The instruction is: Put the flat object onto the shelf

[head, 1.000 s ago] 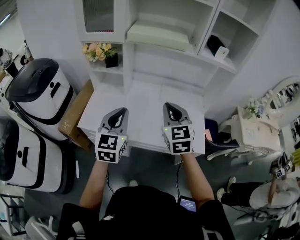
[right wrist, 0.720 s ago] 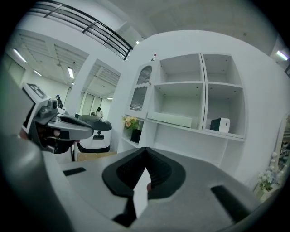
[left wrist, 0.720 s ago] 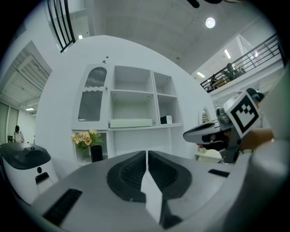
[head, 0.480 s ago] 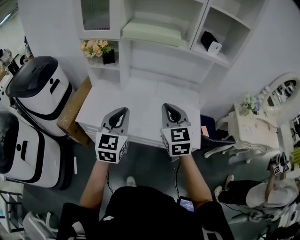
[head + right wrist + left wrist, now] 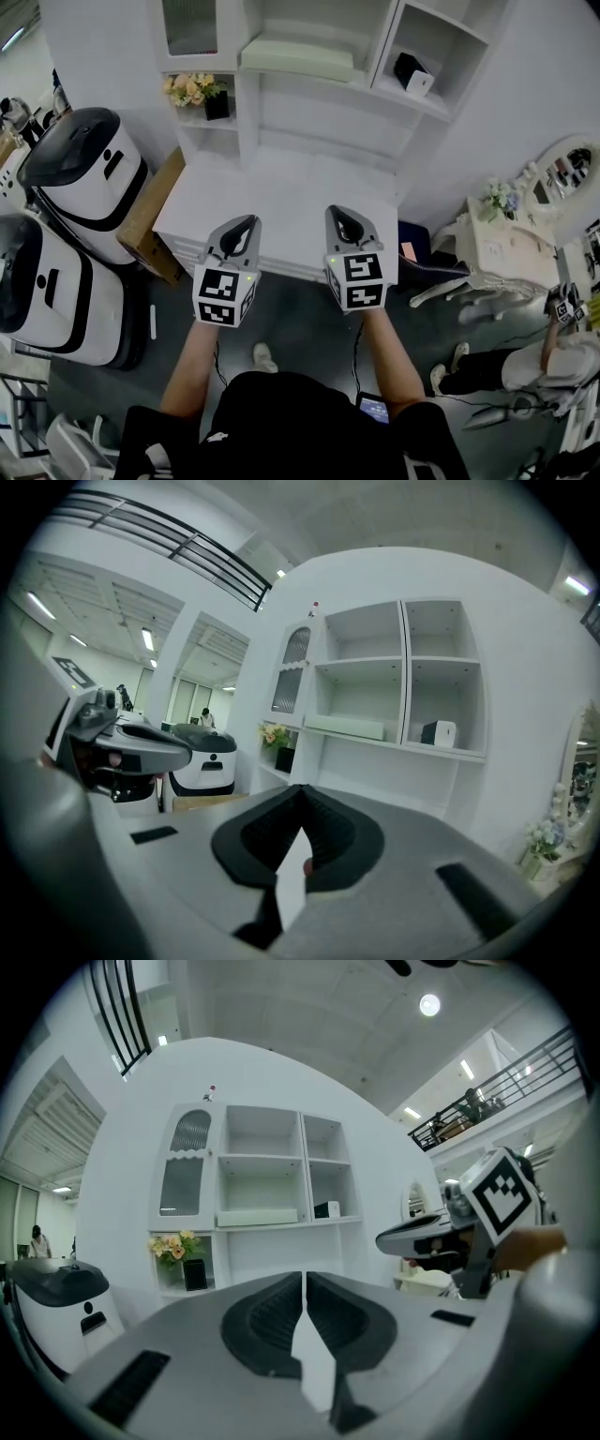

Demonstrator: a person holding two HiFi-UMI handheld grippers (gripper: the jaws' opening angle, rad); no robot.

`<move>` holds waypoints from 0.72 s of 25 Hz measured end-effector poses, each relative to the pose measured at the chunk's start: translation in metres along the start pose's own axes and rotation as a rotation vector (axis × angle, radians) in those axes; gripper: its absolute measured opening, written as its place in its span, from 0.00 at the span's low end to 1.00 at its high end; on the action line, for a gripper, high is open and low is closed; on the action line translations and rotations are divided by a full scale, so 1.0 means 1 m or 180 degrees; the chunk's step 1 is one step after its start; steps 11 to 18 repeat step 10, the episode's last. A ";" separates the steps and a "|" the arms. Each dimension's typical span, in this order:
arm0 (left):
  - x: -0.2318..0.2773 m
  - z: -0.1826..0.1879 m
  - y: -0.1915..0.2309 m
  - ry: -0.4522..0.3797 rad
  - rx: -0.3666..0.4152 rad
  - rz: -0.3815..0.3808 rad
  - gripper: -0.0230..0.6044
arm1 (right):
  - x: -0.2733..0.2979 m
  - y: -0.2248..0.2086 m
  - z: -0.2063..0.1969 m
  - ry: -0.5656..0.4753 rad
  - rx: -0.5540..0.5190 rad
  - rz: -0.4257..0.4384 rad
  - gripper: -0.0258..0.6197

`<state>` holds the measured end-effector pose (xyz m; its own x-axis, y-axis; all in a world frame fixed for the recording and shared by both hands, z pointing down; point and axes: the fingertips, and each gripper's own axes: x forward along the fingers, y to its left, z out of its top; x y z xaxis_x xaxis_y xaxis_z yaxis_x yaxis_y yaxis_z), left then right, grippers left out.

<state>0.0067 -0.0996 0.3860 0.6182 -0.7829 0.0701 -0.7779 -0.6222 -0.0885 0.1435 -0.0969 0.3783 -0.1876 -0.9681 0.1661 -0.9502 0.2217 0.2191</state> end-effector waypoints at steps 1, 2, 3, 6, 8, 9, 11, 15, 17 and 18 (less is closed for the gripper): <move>-0.003 0.000 -0.003 0.0001 0.0003 0.0001 0.06 | -0.004 0.001 0.000 -0.0003 0.0008 0.0005 0.04; -0.006 0.001 -0.006 0.0003 0.0007 0.0001 0.06 | -0.008 0.002 -0.001 -0.0007 0.0012 0.0010 0.04; -0.010 0.001 -0.009 0.0005 0.0011 0.0002 0.06 | -0.012 0.003 -0.001 -0.0013 0.0014 0.0013 0.04; -0.019 0.001 -0.015 0.0007 0.0015 0.0013 0.06 | -0.022 0.005 -0.002 -0.0030 0.0023 0.0022 0.04; -0.024 0.000 -0.019 0.0013 0.0015 0.0019 0.06 | -0.028 0.006 -0.003 -0.0032 0.0031 0.0021 0.04; -0.027 0.000 -0.021 0.0018 0.0016 0.0022 0.06 | -0.031 0.006 -0.003 -0.0031 0.0036 0.0021 0.04; -0.029 0.000 -0.023 0.0022 0.0017 0.0024 0.06 | -0.034 0.006 -0.004 -0.0031 0.0041 0.0020 0.04; -0.029 0.000 -0.023 0.0022 0.0017 0.0024 0.06 | -0.034 0.006 -0.004 -0.0031 0.0041 0.0020 0.04; -0.029 0.000 -0.023 0.0022 0.0017 0.0024 0.06 | -0.034 0.006 -0.004 -0.0031 0.0041 0.0020 0.04; -0.029 0.000 -0.023 0.0022 0.0017 0.0024 0.06 | -0.034 0.006 -0.004 -0.0031 0.0041 0.0020 0.04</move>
